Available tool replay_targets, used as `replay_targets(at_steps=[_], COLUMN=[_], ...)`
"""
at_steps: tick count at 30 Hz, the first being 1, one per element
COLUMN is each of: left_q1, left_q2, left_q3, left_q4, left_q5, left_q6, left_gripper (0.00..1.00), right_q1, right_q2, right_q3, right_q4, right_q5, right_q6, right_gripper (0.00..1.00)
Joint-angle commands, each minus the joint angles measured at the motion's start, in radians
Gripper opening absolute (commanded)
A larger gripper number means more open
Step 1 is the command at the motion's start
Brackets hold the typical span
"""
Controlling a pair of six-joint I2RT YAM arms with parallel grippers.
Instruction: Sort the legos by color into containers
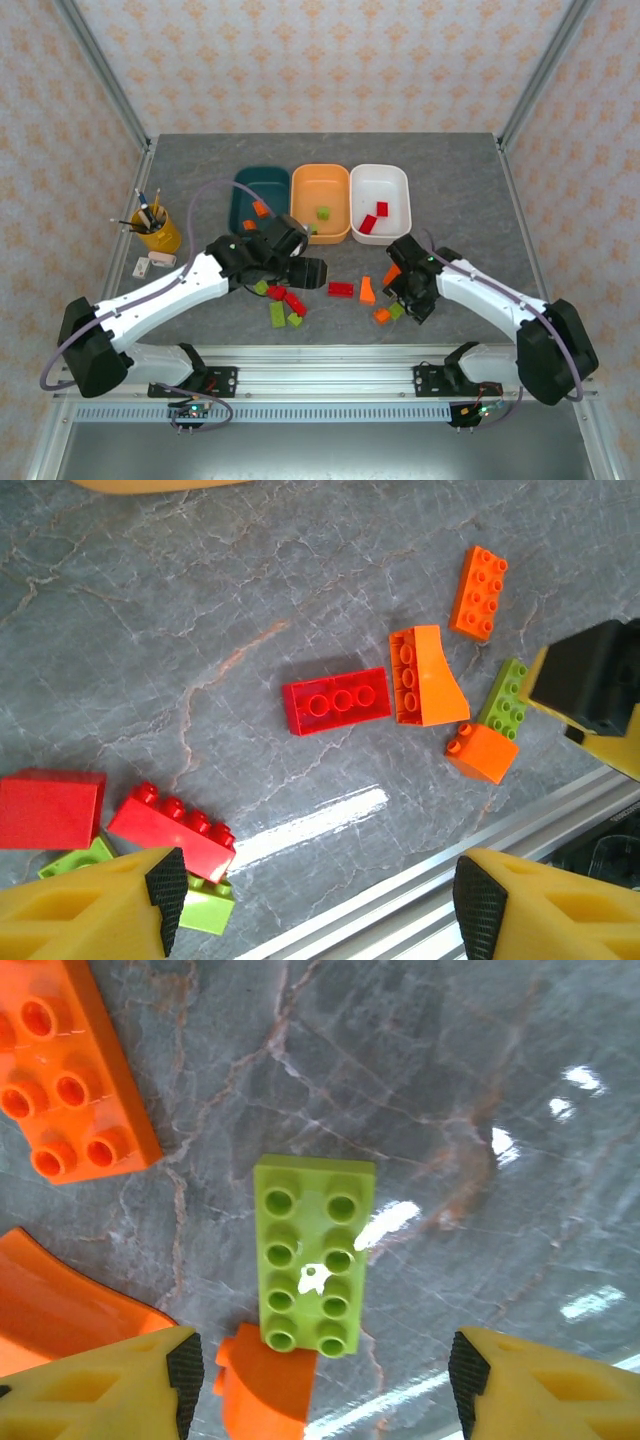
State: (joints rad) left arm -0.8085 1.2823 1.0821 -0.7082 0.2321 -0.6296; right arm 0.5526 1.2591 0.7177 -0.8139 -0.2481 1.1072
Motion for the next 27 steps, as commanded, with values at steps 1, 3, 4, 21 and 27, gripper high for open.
replay_targets(at_steps=[1, 3, 4, 21, 27], left_q1=[-0.012, -0.014, -0.015, -0.02, -0.022], left_q2=[-0.035, -0.042, -0.044, -0.045, -0.05], left_q3=[-0.01, -0.014, -0.014, -0.011, -0.017], left_q4=[0.065, 0.074, 0.075, 0.103, 0.114], left_q5=[-0.017, -0.016, -0.016, 0.006, 0.006], left_q6=[-0.03, -0.031, -0.032, -0.039, -0.051], left_gripper=[0.74, 0.74, 0.74, 0.74, 0.74], right_q1=[-0.006, -0.006, -0.006, -0.026, -0.026], right_q2=[0.034, 0.057, 0.068, 0.15, 0.172], right_q3=[-0.011, -0.013, -0.016, -0.058, -0.066], right_q4=[0.07, 0.073, 0.072, 0.137, 0.161], right_q5=[0.0, 0.0, -0.002, -0.002, 0.007], right_q6=[0.028, 0.027, 0.027, 0.029, 0.032], right_gripper=[0.67, 0.66, 0.66, 0.47, 0.4])
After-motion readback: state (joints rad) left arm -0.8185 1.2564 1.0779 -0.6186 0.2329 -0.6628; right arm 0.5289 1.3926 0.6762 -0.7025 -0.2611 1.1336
